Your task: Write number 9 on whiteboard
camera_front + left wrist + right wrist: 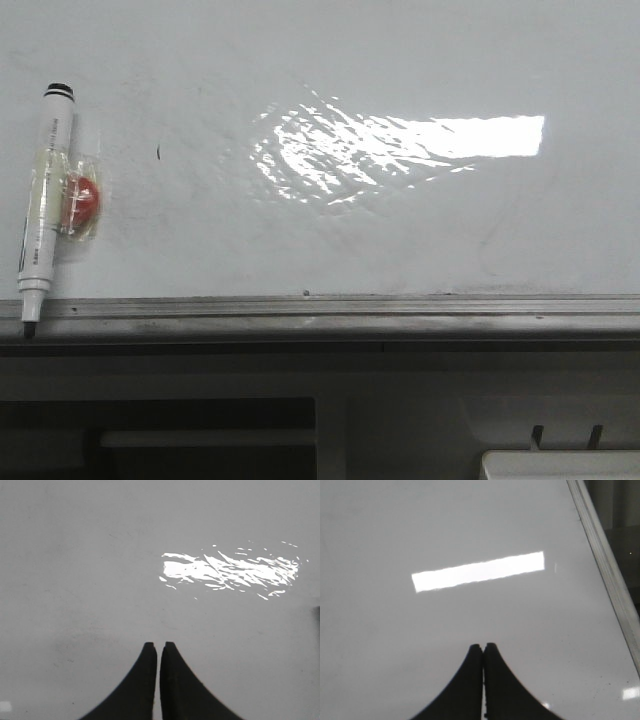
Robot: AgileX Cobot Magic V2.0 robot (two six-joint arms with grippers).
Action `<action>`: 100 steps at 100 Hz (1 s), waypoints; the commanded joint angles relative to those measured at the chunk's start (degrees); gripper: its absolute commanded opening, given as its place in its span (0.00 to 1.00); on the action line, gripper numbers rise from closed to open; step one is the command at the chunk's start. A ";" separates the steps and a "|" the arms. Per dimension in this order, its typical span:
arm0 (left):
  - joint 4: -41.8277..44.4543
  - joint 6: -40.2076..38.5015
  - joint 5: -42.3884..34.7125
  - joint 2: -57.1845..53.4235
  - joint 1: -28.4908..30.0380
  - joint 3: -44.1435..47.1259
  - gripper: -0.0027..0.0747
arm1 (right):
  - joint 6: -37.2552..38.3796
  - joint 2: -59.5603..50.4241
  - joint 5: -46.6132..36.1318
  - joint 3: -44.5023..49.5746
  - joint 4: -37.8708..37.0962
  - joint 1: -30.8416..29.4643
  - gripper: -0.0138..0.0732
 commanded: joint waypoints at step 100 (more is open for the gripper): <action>-8.73 -0.45 -7.84 26.39 -4.50 -14.97 0.54 | -0.19 21.22 7.72 -10.99 14.46 -0.02 0.08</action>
